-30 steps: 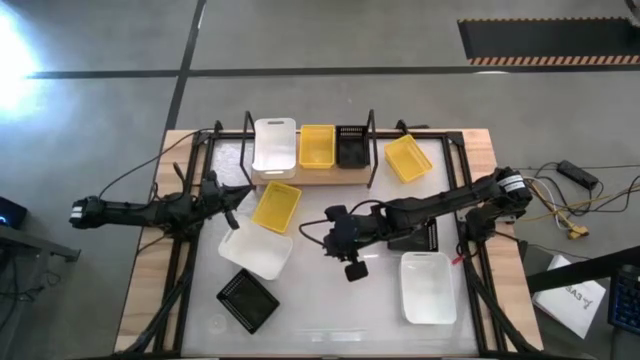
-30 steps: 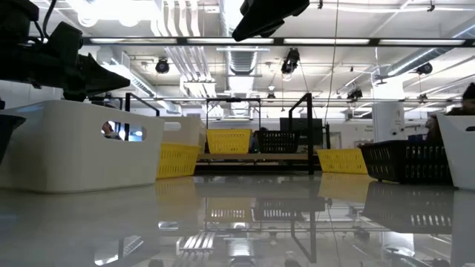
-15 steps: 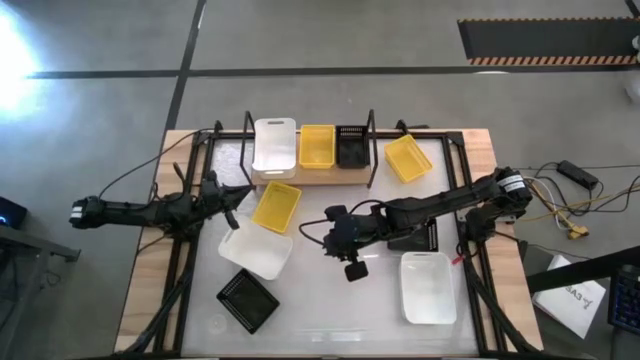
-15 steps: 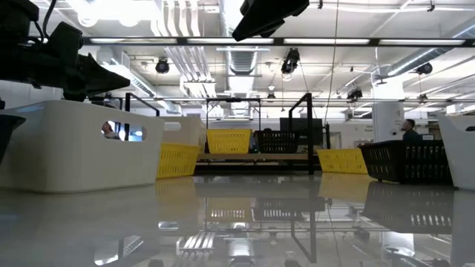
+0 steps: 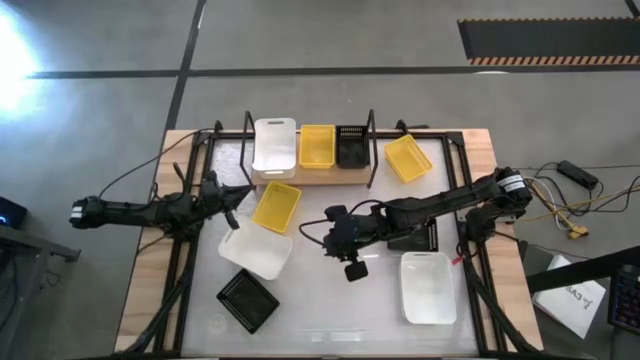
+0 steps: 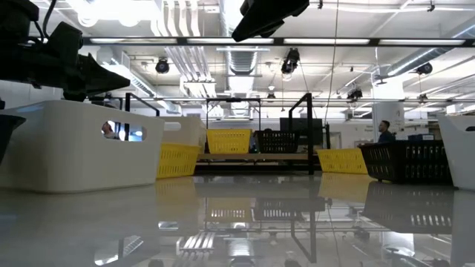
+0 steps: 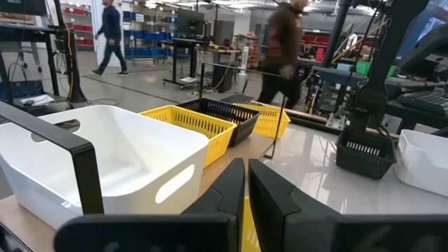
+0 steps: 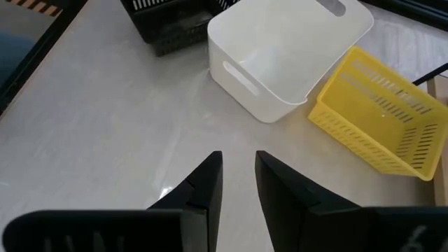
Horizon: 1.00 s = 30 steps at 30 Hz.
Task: Stack baskets on shelf by color
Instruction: Stack the bottom yellow bin on top of the yellow bin on the shelf
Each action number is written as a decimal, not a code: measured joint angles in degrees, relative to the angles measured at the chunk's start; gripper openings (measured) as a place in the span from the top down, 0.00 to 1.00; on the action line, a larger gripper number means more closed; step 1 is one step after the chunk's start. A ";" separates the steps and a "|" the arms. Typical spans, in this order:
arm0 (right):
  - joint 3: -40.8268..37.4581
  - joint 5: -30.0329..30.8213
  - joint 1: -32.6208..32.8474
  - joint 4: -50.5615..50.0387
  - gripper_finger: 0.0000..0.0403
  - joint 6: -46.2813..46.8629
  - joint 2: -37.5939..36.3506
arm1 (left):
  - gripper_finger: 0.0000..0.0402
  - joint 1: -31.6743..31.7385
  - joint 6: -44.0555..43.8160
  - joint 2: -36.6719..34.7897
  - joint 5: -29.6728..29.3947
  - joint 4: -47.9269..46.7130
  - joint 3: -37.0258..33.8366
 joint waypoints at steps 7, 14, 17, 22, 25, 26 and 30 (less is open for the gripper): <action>0.00 0.00 0.00 0.00 0.83 0.00 0.00 | 0.99 0.00 0.00 0.00 0.00 0.00 0.01; -0.02 0.04 -0.13 4.07 0.82 -0.87 0.04 | 0.99 -0.01 0.00 0.00 0.01 -0.01 0.01; -0.02 0.04 -0.13 8.08 0.81 -1.26 0.04 | 0.99 -0.02 0.00 0.00 0.01 0.00 0.01; -0.02 0.02 -0.13 12.65 0.80 1.49 0.22 | 0.99 0.00 0.00 0.00 0.02 0.00 0.01; -0.02 0.02 -0.13 13.79 0.80 1.22 0.46 | 0.99 0.00 0.00 0.00 0.01 -0.01 0.00; -0.04 0.02 -0.15 14.13 0.81 0.83 0.46 | 0.99 -0.02 0.00 -0.01 0.00 0.00 0.01; -0.03 0.01 -0.92 16.41 0.84 0.71 1.10 | 0.99 0.00 0.00 0.00 0.02 0.00 0.01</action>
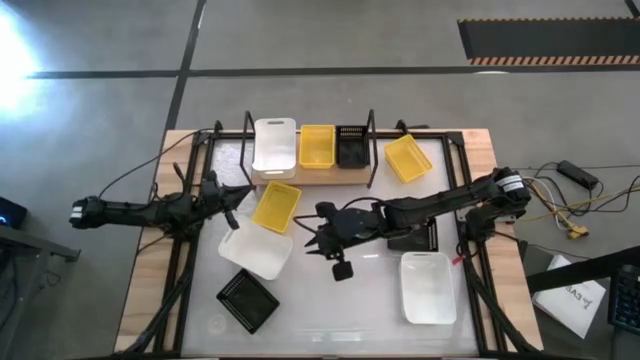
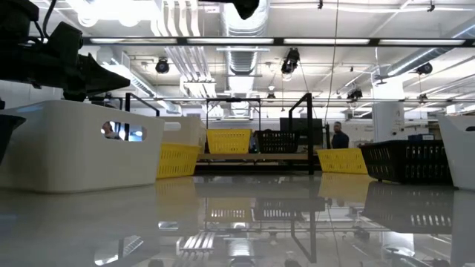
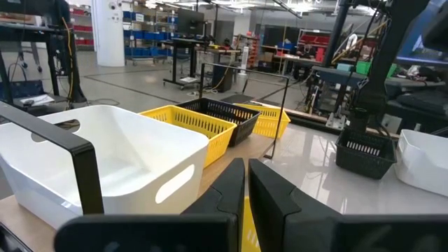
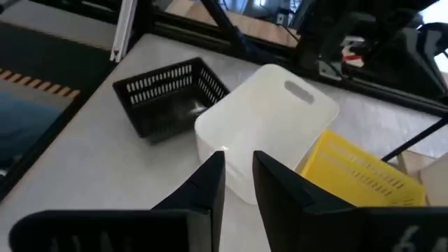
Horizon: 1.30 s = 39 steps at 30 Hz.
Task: Stack baskets on shelf by color
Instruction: Stack the bottom yellow bin on top of the yellow bin on the shelf
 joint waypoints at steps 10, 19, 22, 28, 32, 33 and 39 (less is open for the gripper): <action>3.14 0.03 -8.45 4.81 0.85 3.88 11.81 | 0.99 0.00 0.00 -0.02 -0.02 0.00 -0.02; 24.17 -0.08 -12.80 -13.62 0.65 -6.45 28.03 | 0.99 -0.02 0.00 -0.02 0.00 0.00 0.00; 32.49 -0.28 -13.25 -22.23 0.59 -12.97 33.39 | 0.99 -0.01 0.00 -0.02 -0.02 0.00 0.00; 46.93 -2.64 -13.55 -37.23 0.54 -23.52 40.74 | 0.99 0.00 0.00 0.02 -0.02 0.00 0.00; 52.87 -4.62 -13.91 -44.21 0.56 -26.74 43.80 | 0.99 -0.01 0.00 -0.01 -0.02 0.00 0.00; 52.38 -4.58 -13.93 -44.20 0.57 -27.31 43.60 | 0.99 0.00 0.00 -0.02 -0.02 0.00 0.00; 51.57 -5.02 -14.10 -49.21 0.65 -27.83 41.92 | 0.99 -0.01 0.00 0.08 -0.02 0.00 0.00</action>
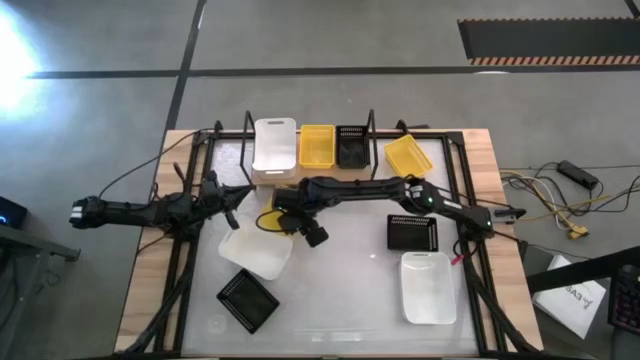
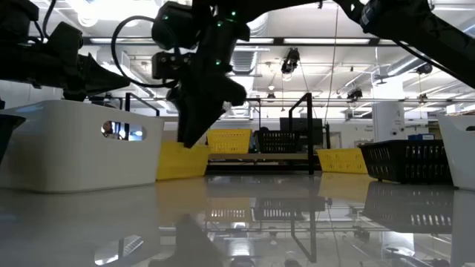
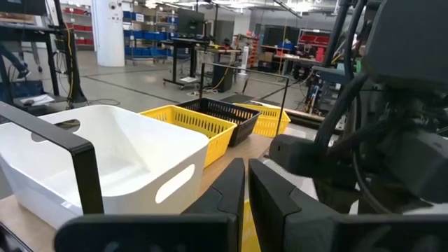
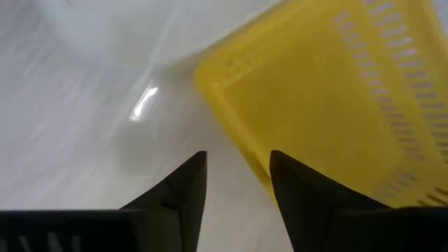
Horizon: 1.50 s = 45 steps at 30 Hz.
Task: Stack baskets on shelf by color
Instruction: Stack the bottom yellow bin on top of the yellow bin on the shelf
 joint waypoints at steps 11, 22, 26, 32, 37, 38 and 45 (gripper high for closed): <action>-0.05 -3.01 0.00 -23.44 0.84 5.30 -2.72 | 0.99 0.01 0.00 0.16 0.00 0.01 -0.02; -0.15 -12.45 0.49 -5.50 0.92 18.13 -3.79 | 0.99 0.01 0.00 0.18 0.00 0.02 0.00; -0.52 -12.44 0.58 1.49 0.92 25.60 -3.67 | 0.99 0.01 0.00 0.18 0.00 0.00 0.00; -2.18 -9.79 0.50 1.66 0.83 29.13 -3.43 | 0.99 0.01 0.00 0.18 0.00 0.00 0.00; -6.59 -8.22 1.06 4.64 0.70 30.27 -3.41 | 0.99 0.01 0.00 0.18 0.00 0.00 -0.01; -7.12 -8.02 1.21 5.15 0.68 29.59 -3.39 | 0.99 0.01 0.00 0.18 0.00 0.00 -0.01; -9.43 -1.07 2.42 8.56 0.62 28.22 -3.41 | 0.99 0.01 0.00 0.18 0.00 0.00 -0.01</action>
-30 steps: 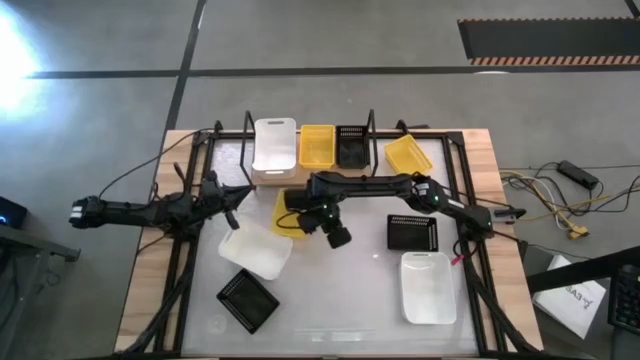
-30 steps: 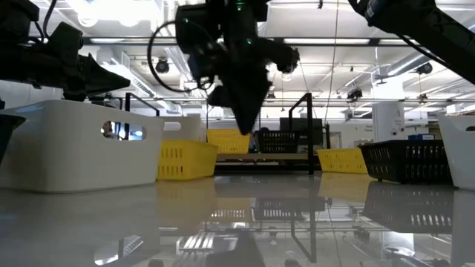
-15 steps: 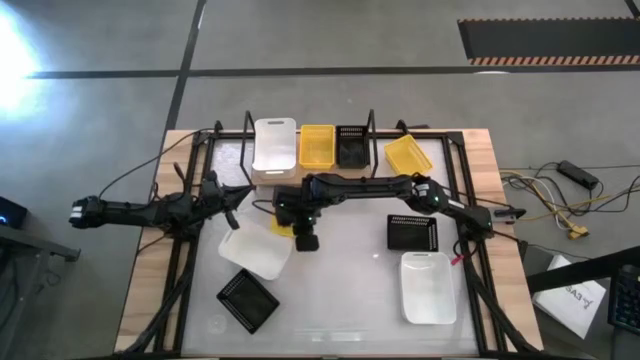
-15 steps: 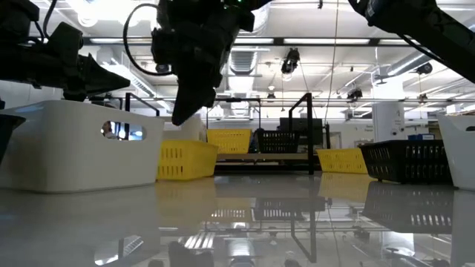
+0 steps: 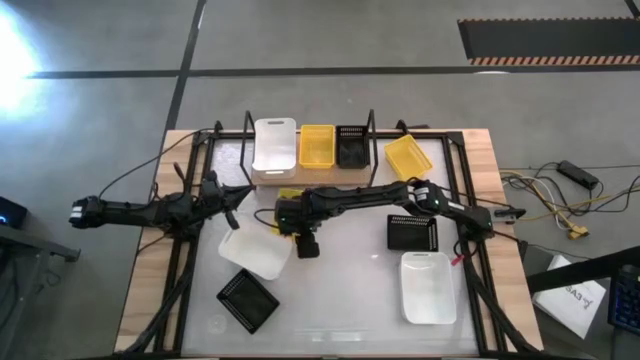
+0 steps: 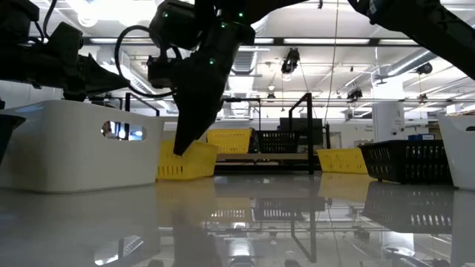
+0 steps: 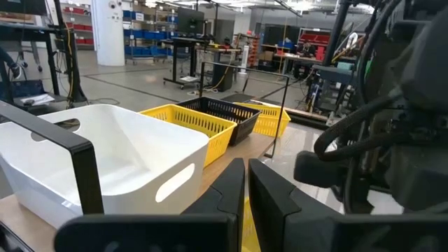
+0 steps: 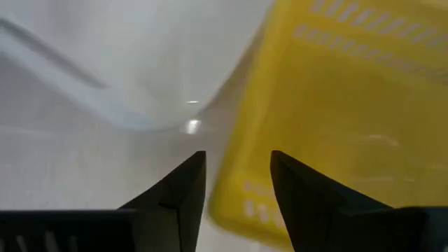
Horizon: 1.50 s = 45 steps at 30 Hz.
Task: Stack baskets on shelf by color
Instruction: Stack the bottom yellow bin on top of the yellow bin on the shelf
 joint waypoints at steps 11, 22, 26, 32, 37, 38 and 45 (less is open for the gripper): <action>-0.62 3.22 0.24 -2.35 0.88 -0.66 -0.16 | 0.99 -0.01 0.00 0.00 0.00 0.00 0.01; -0.58 5.85 4.02 -12.65 0.98 -1.92 -10.09 | 0.99 -0.02 0.00 0.00 0.01 0.00 0.01; -2.83 15.67 4.36 -12.58 0.98 -2.65 -17.10 | 0.99 -0.02 0.00 0.00 0.02 0.00 0.01; -9.23 25.98 -1.19 -8.00 0.98 -10.06 -25.32 | 0.99 -0.01 0.00 0.00 0.02 0.00 0.01; -14.18 24.68 -11.13 -1.39 0.98 -14.35 -27.23 | 0.99 -0.02 0.00 -0.02 0.00 -0.02 -0.01; -15.07 23.34 -12.92 0.18 0.98 -15.33 -27.23 | 0.99 -0.02 0.00 0.00 0.02 0.00 0.01; -19.37 16.04 -18.76 6.47 0.98 -18.67 -26.28 | 0.99 0.00 0.00 0.00 0.02 0.00 0.01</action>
